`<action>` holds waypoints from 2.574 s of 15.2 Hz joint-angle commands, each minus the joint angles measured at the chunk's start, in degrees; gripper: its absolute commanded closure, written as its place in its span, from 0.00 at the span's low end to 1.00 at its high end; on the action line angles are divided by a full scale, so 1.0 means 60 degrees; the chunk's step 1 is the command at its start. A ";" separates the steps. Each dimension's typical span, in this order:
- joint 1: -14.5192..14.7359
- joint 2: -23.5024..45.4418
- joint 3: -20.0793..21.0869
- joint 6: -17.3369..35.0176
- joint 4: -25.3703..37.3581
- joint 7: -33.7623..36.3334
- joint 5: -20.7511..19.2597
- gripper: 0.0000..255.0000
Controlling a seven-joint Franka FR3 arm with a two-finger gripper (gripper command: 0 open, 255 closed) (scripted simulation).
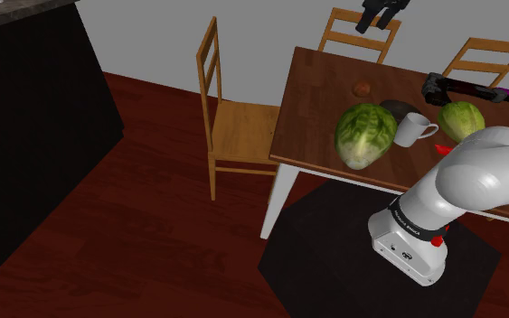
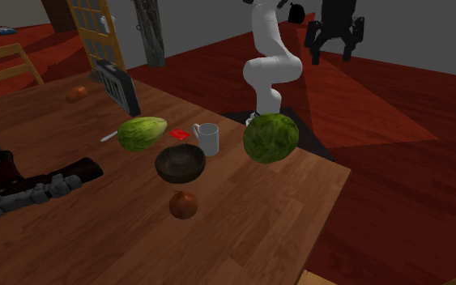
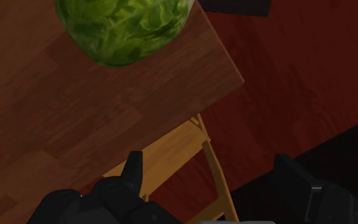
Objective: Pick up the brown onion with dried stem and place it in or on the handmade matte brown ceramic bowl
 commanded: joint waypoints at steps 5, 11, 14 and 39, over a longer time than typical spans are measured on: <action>-0.0152 0.0986 -0.0545 0.0106 0.0118 -0.0888 -0.0555 0.00; -0.0400 0.2663 -0.1271 0.0319 0.0538 -0.2142 -0.1370 0.00; -0.0530 0.3576 -0.1591 0.0439 0.0856 -0.2732 -0.1756 0.00; -0.2054 1.2381 -0.3168 0.0794 0.6515 -0.6825 -0.4200 0.00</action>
